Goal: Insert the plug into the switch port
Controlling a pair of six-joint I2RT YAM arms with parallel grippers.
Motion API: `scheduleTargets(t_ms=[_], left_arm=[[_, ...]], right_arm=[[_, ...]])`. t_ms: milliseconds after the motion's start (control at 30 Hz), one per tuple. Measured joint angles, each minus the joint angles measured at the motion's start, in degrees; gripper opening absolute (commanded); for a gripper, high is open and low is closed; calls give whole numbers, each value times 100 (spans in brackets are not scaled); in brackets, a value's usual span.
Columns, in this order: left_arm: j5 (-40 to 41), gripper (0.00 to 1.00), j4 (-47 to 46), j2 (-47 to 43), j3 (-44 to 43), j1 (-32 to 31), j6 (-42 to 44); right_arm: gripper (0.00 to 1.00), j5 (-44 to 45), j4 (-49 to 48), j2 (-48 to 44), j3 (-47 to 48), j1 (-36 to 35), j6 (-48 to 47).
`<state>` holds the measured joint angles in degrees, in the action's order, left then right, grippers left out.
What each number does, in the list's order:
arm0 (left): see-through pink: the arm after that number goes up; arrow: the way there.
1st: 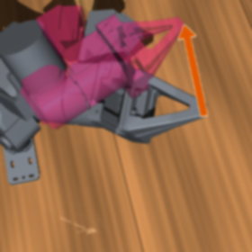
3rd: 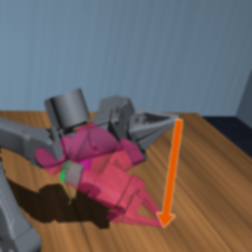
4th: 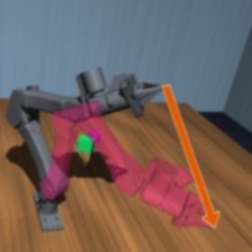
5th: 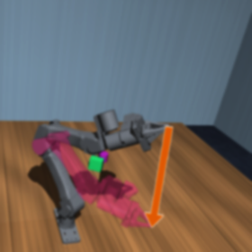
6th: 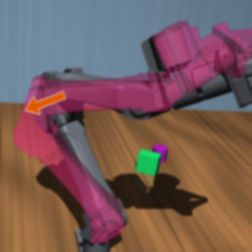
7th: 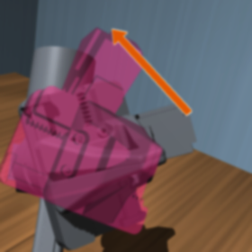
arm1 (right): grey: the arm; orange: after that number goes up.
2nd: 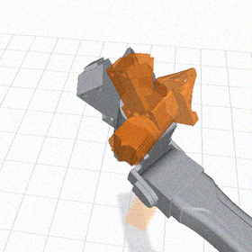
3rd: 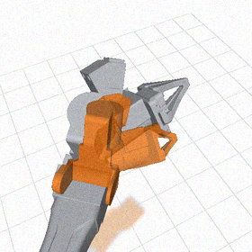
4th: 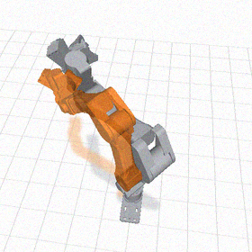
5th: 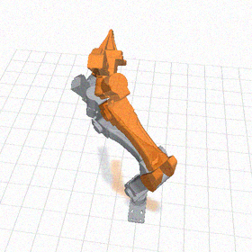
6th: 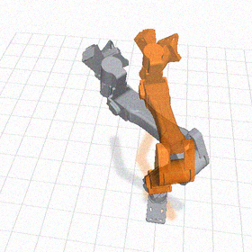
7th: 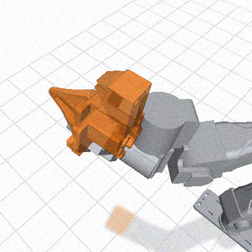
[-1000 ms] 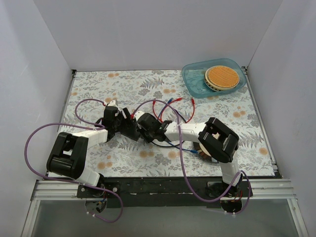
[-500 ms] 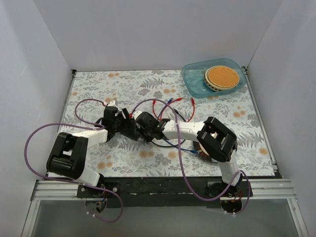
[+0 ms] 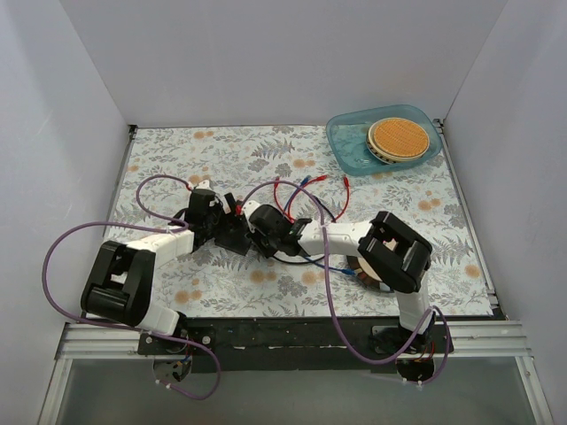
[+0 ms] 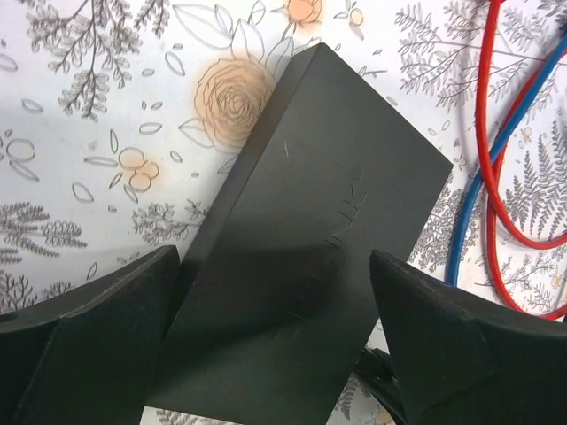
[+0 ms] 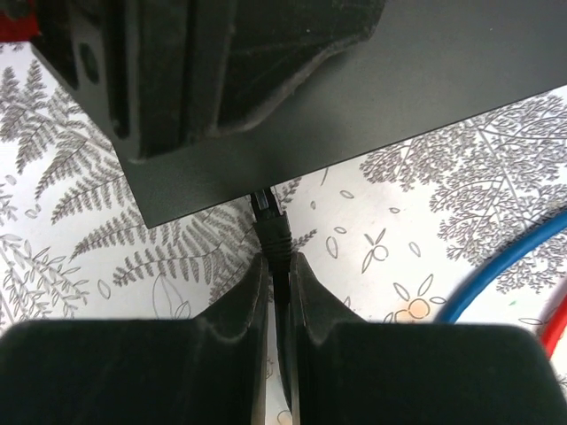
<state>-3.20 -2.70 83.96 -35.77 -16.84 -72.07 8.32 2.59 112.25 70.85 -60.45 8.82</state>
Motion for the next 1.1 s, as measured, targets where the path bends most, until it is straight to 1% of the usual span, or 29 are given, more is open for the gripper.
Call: scheduleTargets(t_ms=[33, 67, 100, 133, 167, 233, 267, 333, 367, 400, 500, 600, 733, 800, 900, 1100], left_arm=[[42, 94, 94, -28, -20, -24, -20], [90, 95, 192, -55, -39, -50, -39], [131, 98, 306, -85, -61, -72, -68], [175, 98, 417, -125, -79, -94, -101], [219, 98, 525, -175, -79, -116, -138], [254, 98, 804, -317, -70, -149, -256], [271, 98, 955, -398, -59, -173, -313], [334, 98, 1196, -584, -26, -184, -385], [382, 98, 1305, -675, -24, -184, -420], [415, 98, 1375, -743, -24, -181, -439], [597, 98, 1615, -1019, -35, -175, -468], [737, 98, 1814, -1213, -140, -170, -439], [745, 98, 1958, -1281, -592, -170, -304], [699, 98, 1952, -1259, -896, -168, -225], [481, 98, 1843, -1126, -1349, -166, -103], [-164, 92, 1620, -227, -2323, -223, 205]], right_arm=[[16, -37, -44, -28, -52, 0, 4], [25, -79, -98, -55, -109, 0, 7], [26, -127, -151, -92, -177, 0, 13], [32, -170, -195, -120, -223, -2, 24], [45, -199, -219, -131, -245, -4, 39], [55, -262, -393, -133, -278, -7, 57], [66, -280, -470, -142, -286, -7, 74], [76, -269, -546, -219, -356, -11, 72], [85, -260, -570, -284, -413, -11, 70], [87, -232, -570, -354, -457, -11, 52], [92, -59, -577, -678, -664, -13, 15], [92, 232, -457, -1075, -800, -11, 0], [92, 507, -271, -1576, -785, 133, 31], [91, 514, -179, -1746, -745, 365, 105], [91, 461, -35, -1961, -723, 894, 254], [90, 256, 92, -2699, -1093, 1961, 570]])
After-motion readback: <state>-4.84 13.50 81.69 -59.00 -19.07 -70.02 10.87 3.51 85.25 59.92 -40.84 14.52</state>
